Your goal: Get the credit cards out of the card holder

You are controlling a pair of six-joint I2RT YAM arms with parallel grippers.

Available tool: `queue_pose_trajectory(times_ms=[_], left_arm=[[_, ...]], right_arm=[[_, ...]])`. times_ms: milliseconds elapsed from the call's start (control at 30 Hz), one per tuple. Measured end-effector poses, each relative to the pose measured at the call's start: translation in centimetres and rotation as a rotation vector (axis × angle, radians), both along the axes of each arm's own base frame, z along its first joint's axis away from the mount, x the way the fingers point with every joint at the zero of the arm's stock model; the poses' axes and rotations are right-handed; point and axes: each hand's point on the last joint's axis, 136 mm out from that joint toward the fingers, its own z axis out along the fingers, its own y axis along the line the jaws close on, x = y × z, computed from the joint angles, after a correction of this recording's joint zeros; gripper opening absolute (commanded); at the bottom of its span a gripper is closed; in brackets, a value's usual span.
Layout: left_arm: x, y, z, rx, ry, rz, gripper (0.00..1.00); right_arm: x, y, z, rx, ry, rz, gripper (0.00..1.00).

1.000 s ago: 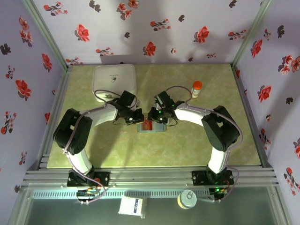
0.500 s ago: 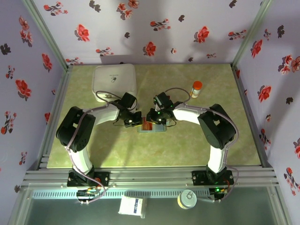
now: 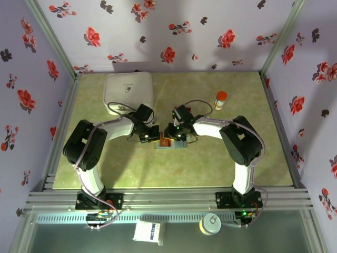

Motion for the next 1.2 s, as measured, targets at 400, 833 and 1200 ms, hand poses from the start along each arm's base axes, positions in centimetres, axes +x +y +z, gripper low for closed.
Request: queue_pose_trajectory(times_ms=[400, 833, 1200], left_arm=[[0.0, 0.0, 0.0, 0.0, 0.0, 0.0, 0.0], [-0.1, 0.1, 0.1, 0.005, 0.007, 0.0, 0.0], [0.7, -0.5, 1.2, -0.005, -0.009, -0.001, 0.0]], right_arm=[[-0.3, -1.5, 0.2, -0.084, -0.022, -0.002, 0.25], [-0.6, -1.7, 2.0, -0.05, -0.059, -0.006, 0.25], [-0.8, -1.7, 1.4, -0.004, -0.035, -0.029, 0.25]])
